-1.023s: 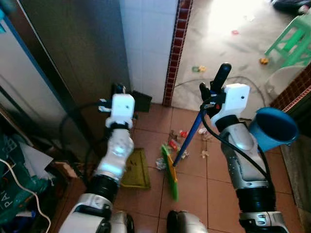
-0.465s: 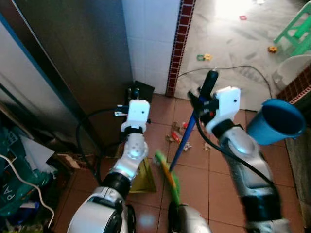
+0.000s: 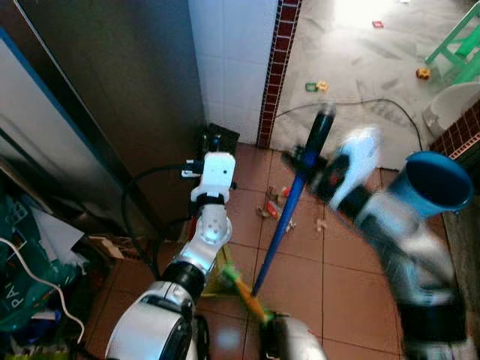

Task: Sweep floor

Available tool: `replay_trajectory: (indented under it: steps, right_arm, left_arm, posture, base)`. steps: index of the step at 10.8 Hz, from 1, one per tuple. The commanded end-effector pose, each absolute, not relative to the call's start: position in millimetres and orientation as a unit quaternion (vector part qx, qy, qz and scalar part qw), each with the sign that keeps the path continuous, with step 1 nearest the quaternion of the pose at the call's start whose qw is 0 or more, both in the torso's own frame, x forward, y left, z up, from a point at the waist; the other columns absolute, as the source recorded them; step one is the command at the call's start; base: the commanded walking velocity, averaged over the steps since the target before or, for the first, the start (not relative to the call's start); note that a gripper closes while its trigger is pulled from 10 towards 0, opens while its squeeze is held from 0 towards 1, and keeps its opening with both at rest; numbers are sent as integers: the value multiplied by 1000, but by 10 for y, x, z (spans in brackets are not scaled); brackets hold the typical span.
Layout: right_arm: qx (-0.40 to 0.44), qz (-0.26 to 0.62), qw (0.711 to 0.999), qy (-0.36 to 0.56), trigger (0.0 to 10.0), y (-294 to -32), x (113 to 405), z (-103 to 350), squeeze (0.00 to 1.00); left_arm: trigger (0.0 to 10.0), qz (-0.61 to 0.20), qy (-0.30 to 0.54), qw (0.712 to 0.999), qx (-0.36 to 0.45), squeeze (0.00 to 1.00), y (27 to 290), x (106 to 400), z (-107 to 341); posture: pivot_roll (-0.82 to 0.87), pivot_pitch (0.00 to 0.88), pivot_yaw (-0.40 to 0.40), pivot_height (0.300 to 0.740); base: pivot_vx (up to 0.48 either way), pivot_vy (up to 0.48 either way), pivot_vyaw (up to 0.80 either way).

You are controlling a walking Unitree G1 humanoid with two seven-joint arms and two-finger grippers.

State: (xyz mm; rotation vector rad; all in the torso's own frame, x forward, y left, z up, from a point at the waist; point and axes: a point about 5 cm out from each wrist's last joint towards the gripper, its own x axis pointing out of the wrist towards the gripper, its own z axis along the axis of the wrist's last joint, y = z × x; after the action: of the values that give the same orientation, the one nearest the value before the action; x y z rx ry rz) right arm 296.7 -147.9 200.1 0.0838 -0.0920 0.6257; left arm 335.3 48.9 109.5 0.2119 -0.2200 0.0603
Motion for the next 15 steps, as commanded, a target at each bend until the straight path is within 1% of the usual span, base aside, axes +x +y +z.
replay_trajectory:
  steps: [1,3,4,5,7,8,9,10,11,12,13,15]
  right_arm:
    - [53,301,948,-85,10000,-1508,2976,2190,0]
    - [29,251,959,-130,10000,-1643,3089,2448,0]
    - [2,213,964,-157,10000,-1722,3157,2566,0]
    - [-23,190,967,-169,10000,-1774,3195,2600,0]
    - [-39,176,970,-165,10000,-1819,3240,2559,0]
    - [-81,148,973,-161,10000,-1867,3260,2486,0]
    - [-83,139,974,-157,10000,-1874,3256,2439,0]
    - [-83,108,981,-138,10000,-1856,3231,2226,0]
    - [-88,80,985,-125,10000,-1867,3232,2126,0]
    - [-98,30,989,-102,10000,-1890,3238,1955,0]
    - [-117,0,987,-106,10000,-1877,3251,1897,0]
    - [-121,-5,986,-112,10000,-1857,3266,1889,0]
  left_arm:
    - [10000,5,-79,992,103,0,404,3299,972]
    - [10000,-60,-49,995,63,0,274,3282,930]
    - [10000,-89,-35,994,49,0,207,3272,913]
    - [10000,-106,-29,993,45,0,176,3270,909]
    - [10000,-119,-20,992,32,0,177,3287,910]
    - [10000,-131,-10,991,8,0,191,3316,925]
    - [10000,-135,-9,991,1,0,197,3326,934]
    - [10000,-148,-5,989,-26,0,206,3359,971]
    - [10000,-152,-6,987,-46,0,206,3384,1016]
    - [10000,-149,-29,987,-59,0,221,3432,1134]
    - [10000,-137,-68,987,-45,0,283,3505,1296]
    - [10000,-138,-82,986,-34,0,319,3542,1363]
  posture:
    - [-141,224,14,740]
    - [-143,204,19,740]
    - [-141,187,21,740]
    - [-139,177,20,740]
    - [-136,161,20,740]
    - [-132,141,22,740]
    - [-132,130,22,740]
    - [-125,113,23,740]
    - [-115,100,25,740]
    - [-102,90,24,740]
    - [-87,69,28,740]
    - [-82,61,30,740]
  base:
    - [0,0,0]
    - [0,0,0]
    - [0,0,0]
    - [0,0,0]
    - [0,0,0]
    - [0,0,0]
    - [0,0,0]
    - [0,0,0]
    - [0,0,0]
    - [0,0,0]
    - [0,0,0]
    - [0,0,0]
